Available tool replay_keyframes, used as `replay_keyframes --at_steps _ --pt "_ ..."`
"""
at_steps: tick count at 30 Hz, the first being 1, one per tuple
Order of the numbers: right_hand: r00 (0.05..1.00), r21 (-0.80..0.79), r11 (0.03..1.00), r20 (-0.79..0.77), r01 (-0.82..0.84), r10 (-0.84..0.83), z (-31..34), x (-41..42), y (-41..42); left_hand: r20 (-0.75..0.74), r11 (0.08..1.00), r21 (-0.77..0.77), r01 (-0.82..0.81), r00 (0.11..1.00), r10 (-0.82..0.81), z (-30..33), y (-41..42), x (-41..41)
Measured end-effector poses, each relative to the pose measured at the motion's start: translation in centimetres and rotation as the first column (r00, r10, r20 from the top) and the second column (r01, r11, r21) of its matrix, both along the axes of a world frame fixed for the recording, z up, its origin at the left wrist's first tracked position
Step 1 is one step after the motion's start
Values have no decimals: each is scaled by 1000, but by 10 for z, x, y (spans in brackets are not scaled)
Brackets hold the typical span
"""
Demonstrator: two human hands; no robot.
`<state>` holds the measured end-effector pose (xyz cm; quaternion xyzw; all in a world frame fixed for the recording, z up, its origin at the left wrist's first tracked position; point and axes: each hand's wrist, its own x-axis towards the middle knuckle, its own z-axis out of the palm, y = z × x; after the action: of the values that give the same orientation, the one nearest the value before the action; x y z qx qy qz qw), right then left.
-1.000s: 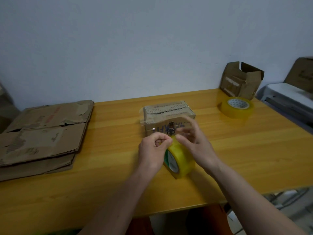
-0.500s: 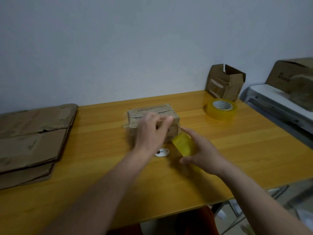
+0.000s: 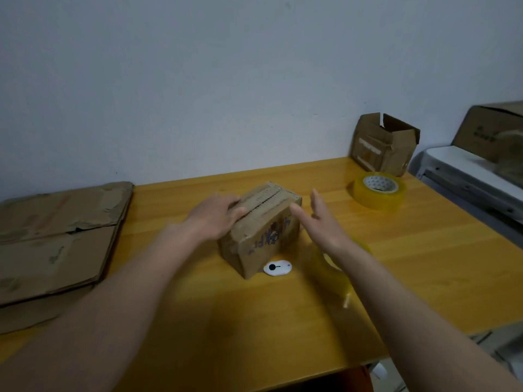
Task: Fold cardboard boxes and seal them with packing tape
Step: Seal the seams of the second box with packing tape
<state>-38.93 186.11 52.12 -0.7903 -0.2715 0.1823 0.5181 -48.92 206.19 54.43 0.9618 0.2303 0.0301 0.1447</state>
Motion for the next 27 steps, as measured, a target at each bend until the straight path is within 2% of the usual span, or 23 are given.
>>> replay_keyframes --at_steps 1,3,8,11,13,15,17,19,24,27 --pt "996 48 999 -92 -5 10 3 2 15 33 1000 -9 11 999 -10 -1 0 -7" --pt "986 78 996 -158 -41 53 3 -1 44 77 1000 -16 11 997 -9 -6 4 -23" --pt "959 77 972 -165 -222 232 -15 -32 81 167 992 -118 -41 984 60 -16 2 -64" --pt "943 144 959 -198 -243 268 -9 -39 78 220 991 -58 -119 967 129 -24 0 -80" --pt "955 135 950 -56 -282 291 -4 -40 74 305 992 -55 -109 944 121 -30 4 -85" --pt "921 59 922 107 -382 375 -6 -44 71 361 985 -172 6 931 58 -35 2 -86" --pt "883 24 894 166 -448 438 -15 -44 70 373 942 -316 116 928 11 -41 -4 -85" --pt "860 -4 878 198 -479 471 -22 -39 66 366 904 -404 142 930 17 -45 -6 -86" --pt "737 -136 831 401 -540 544 -32 -22 54 361 930 -342 136 933 -3 -52 0 -87" --pt "726 -118 829 428 -546 539 -36 -22 54 357 943 -296 150 934 -37 -56 1 -86"
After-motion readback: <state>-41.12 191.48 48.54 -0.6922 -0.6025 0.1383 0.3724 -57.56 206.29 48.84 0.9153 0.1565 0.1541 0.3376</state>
